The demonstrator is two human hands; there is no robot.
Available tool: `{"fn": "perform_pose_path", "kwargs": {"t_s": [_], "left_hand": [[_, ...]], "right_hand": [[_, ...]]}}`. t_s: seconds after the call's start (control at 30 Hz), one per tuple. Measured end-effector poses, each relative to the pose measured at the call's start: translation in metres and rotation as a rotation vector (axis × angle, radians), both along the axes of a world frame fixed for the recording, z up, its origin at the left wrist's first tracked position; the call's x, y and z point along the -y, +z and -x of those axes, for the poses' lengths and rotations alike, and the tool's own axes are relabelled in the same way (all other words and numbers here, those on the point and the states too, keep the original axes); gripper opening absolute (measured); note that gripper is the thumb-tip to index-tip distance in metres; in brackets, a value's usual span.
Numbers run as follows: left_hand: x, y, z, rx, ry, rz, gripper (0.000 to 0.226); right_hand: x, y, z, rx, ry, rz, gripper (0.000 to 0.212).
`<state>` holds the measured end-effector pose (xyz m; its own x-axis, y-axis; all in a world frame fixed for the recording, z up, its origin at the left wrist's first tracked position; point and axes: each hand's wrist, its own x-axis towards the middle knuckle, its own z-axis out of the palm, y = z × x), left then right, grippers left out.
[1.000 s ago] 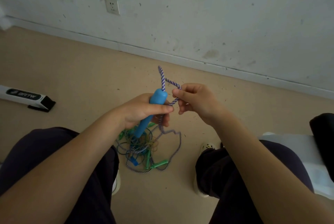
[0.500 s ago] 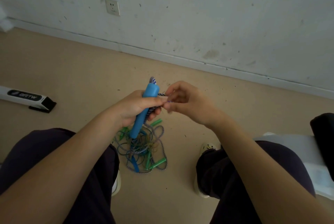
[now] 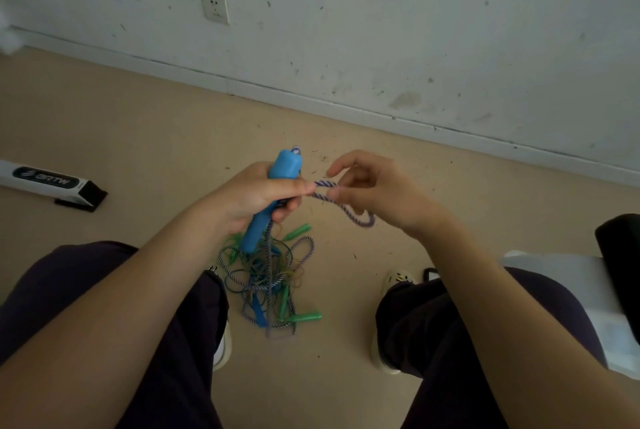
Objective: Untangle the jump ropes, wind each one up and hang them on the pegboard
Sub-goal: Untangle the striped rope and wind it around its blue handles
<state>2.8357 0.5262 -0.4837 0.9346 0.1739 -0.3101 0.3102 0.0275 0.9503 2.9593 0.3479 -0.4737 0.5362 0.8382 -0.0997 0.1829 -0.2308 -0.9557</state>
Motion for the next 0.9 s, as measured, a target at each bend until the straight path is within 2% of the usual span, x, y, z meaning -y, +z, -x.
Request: {"fn": "perform_pose_path", "kwargs": {"t_s": [0.1,0.23,0.3,0.47,0.57,0.67,0.77,0.87,0.9], "left_hand": [[0.003,0.001,-0.001,0.014,-0.067,0.000,0.021],[-0.010,0.001,0.000,0.027,-0.011,-0.032,0.011],[-0.015,-0.002,0.001,0.018,-0.012,-0.031,0.013],[-0.010,-0.005,0.002,-0.053,-0.050,-0.100,0.014],[-0.003,-0.002,0.002,-0.086,-0.101,-0.104,0.037],[0.000,0.001,0.002,-0.132,-0.086,-0.157,0.048],[-0.001,-0.001,0.001,-0.124,-0.119,-0.159,0.040],[-0.001,-0.003,0.001,-0.121,-0.178,-0.154,0.025],[-0.001,-0.004,0.001,-0.121,-0.193,-0.160,0.025]], "right_hand": [[-0.008,-0.005,0.008,0.097,0.004,0.018,0.012],[0.000,-0.002,-0.014,0.170,-0.349,-0.087,0.011],[0.006,-0.001,-0.021,0.130,-0.418,-0.125,0.011],[0.002,-0.003,-0.006,0.050,-0.070,0.008,0.020],[-0.005,-0.009,0.006,0.089,0.092,0.114,0.015],[-0.009,-0.013,0.004,0.156,0.017,0.099,0.002],[-0.006,-0.015,-0.003,0.168,-0.111,0.085,0.005],[-0.004,-0.012,-0.003,0.017,-0.145,0.014,0.003],[-0.004,-0.010,-0.001,-0.040,-0.130,-0.015,0.011]]}}
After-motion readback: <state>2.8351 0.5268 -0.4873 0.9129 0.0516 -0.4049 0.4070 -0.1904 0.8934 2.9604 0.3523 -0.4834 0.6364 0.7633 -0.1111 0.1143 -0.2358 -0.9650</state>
